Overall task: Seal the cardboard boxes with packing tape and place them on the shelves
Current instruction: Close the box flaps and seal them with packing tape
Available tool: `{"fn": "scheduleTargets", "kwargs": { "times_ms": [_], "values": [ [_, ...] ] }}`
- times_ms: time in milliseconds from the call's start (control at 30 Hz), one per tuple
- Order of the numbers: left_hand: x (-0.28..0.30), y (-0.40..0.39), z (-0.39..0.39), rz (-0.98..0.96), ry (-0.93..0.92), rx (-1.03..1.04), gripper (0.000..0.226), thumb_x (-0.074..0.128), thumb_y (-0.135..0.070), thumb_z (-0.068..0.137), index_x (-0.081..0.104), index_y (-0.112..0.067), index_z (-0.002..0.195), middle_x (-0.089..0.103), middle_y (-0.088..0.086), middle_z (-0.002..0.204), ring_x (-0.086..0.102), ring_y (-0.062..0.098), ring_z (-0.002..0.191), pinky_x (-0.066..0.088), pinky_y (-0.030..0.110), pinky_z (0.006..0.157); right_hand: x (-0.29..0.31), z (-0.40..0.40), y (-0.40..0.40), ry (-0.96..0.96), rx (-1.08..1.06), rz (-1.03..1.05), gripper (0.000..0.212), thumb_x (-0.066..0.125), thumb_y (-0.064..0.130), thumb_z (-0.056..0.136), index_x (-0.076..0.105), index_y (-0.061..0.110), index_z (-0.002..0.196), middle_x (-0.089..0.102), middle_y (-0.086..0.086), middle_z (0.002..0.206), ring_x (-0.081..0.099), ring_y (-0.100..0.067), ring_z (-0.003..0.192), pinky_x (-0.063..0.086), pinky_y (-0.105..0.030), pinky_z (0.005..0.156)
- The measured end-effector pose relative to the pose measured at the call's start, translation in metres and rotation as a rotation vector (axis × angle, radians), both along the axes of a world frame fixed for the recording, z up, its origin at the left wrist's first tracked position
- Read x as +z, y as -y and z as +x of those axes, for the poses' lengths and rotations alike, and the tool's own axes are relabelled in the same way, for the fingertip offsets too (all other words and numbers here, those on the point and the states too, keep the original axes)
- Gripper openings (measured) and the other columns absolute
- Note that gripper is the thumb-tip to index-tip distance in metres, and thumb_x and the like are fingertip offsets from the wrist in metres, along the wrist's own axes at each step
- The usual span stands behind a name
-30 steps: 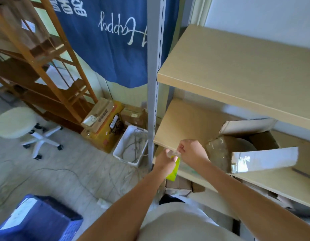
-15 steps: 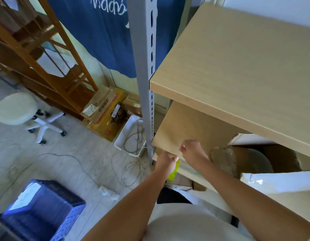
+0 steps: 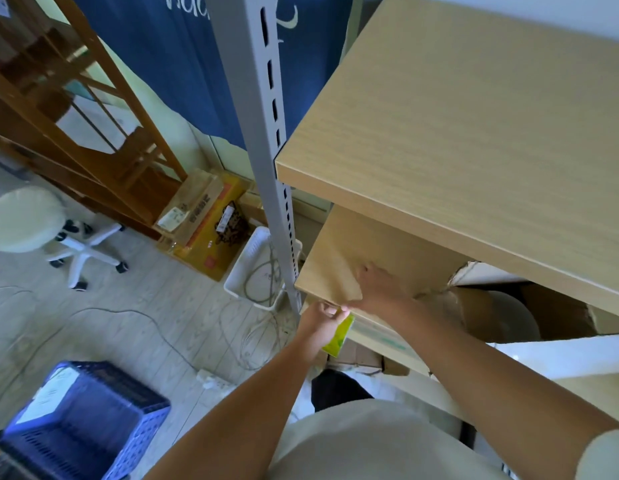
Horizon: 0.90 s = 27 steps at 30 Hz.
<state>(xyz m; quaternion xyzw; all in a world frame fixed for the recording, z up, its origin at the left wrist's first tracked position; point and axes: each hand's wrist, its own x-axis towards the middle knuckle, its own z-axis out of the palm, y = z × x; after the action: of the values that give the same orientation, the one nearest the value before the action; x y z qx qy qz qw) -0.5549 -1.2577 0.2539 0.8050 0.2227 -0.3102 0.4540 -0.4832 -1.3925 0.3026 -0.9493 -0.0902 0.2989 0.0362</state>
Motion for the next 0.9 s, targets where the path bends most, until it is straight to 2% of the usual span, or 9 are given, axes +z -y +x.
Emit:
{"fn": "scheduleTargets", "kwargs": {
  "times_ms": [167, 300, 400, 500, 600, 667, 733, 833, 900],
  "values": [
    [0.002, -0.002, -0.011, 0.048, -0.049, -0.048, 0.052, 0.059, -0.046, 0.095, 0.058, -0.008, 0.131, 0.062, 0.007, 0.132, 0.058, 0.024, 0.122, 0.045, 0.027, 0.093, -0.006, 0.0, 0.005, 0.001, -0.117, 0.127, 0.051, 0.077, 0.045, 0.08, 0.051, 0.011, 0.107, 0.046, -0.011, 0.127, 0.051, -0.031, 0.115, 0.039, -0.034, 0.083],
    [0.01, -0.012, -0.028, 0.245, 0.001, -0.114, 0.041, 0.054, -0.036, 0.094, 0.058, -0.013, 0.128, 0.064, 0.008, 0.124, 0.063, 0.026, 0.112, 0.052, 0.035, 0.093, -0.006, -0.01, -0.002, 0.075, -0.21, 0.122, 0.037, 0.064, 0.036, 0.093, 0.054, 0.009, 0.116, 0.047, -0.011, 0.129, 0.051, -0.031, 0.115, 0.041, -0.034, 0.088],
    [0.018, -0.02, -0.041, 0.383, 0.066, -0.117, 0.039, 0.052, -0.026, 0.092, 0.055, -0.011, 0.128, 0.058, 0.013, 0.128, 0.055, 0.029, 0.118, 0.047, 0.039, 0.1, -0.003, -0.035, -0.009, 0.192, -0.357, 0.156, 0.024, 0.051, 0.02, 0.1, 0.052, 0.012, 0.123, 0.043, -0.01, 0.131, 0.05, -0.03, 0.115, 0.047, -0.037, 0.088],
    [0.032, -0.022, -0.053, 0.433, 0.226, -0.184, 0.038, 0.054, -0.02, 0.09, 0.054, -0.009, 0.127, 0.054, 0.015, 0.13, 0.05, 0.031, 0.122, 0.042, 0.042, 0.104, -0.002, -0.08, -0.007, 0.356, -0.237, 0.306, 0.023, 0.046, 0.018, 0.099, 0.051, 0.012, 0.121, 0.044, -0.007, 0.125, 0.049, -0.028, 0.112, 0.049, -0.038, 0.076],
    [0.046, -0.01, -0.062, 0.367, 0.381, -0.262, 0.031, 0.055, -0.015, 0.09, 0.06, -0.011, 0.121, 0.06, 0.01, 0.12, 0.057, 0.027, 0.113, 0.047, 0.038, 0.094, -0.002, -0.14, 0.012, 0.382, -0.181, 0.405, 0.018, 0.046, 0.027, 0.1, 0.059, 0.016, 0.107, 0.055, -0.003, 0.109, 0.057, -0.024, 0.096, 0.048, -0.036, 0.067],
    [0.056, 0.008, -0.067, 0.272, 0.454, -0.309, 0.027, 0.056, -0.016, 0.091, 0.063, -0.017, 0.118, 0.063, 0.0, 0.114, 0.06, 0.019, 0.106, 0.046, 0.028, 0.081, 0.0, -0.181, 0.032, 0.363, -0.396, 0.441, 0.023, 0.046, 0.029, 0.1, 0.058, 0.015, 0.086, 0.06, -0.003, 0.086, 0.059, -0.026, 0.074, 0.043, -0.036, 0.058],
    [0.064, 0.032, -0.072, 0.075, 0.477, -0.324, 0.023, 0.055, -0.019, 0.094, 0.064, -0.022, 0.115, 0.064, -0.007, 0.106, 0.061, 0.011, 0.098, 0.042, 0.017, 0.071, -0.001, -0.219, 0.057, 0.325, -0.708, 0.462, 0.028, 0.048, 0.025, 0.098, 0.056, 0.011, 0.075, 0.061, -0.007, 0.069, 0.059, -0.029, 0.064, 0.046, -0.04, 0.057],
    [0.078, 0.073, -0.078, -0.257, 0.479, -0.242, 0.023, 0.058, -0.027, 0.098, 0.065, -0.019, 0.118, 0.066, -0.004, 0.107, 0.06, 0.009, 0.101, 0.042, 0.012, 0.079, 0.007, -0.251, 0.1, 0.224, -1.133, 0.652, 0.024, 0.05, 0.016, 0.094, 0.067, 0.008, 0.079, 0.071, -0.009, 0.073, 0.068, -0.027, 0.07, 0.055, -0.042, 0.073],
    [0.088, 0.101, -0.079, -0.338, 0.457, -0.24, 0.026, 0.059, -0.036, 0.098, 0.062, -0.021, 0.119, 0.064, -0.01, 0.107, 0.059, 0.007, 0.106, 0.041, 0.016, 0.086, 0.022, -0.25, 0.125, 0.146, -1.458, 1.021, 0.017, 0.05, 0.005, 0.098, 0.067, 0.001, 0.099, 0.074, -0.013, 0.087, 0.071, -0.026, 0.085, 0.055, -0.041, 0.089]
  ]
}}
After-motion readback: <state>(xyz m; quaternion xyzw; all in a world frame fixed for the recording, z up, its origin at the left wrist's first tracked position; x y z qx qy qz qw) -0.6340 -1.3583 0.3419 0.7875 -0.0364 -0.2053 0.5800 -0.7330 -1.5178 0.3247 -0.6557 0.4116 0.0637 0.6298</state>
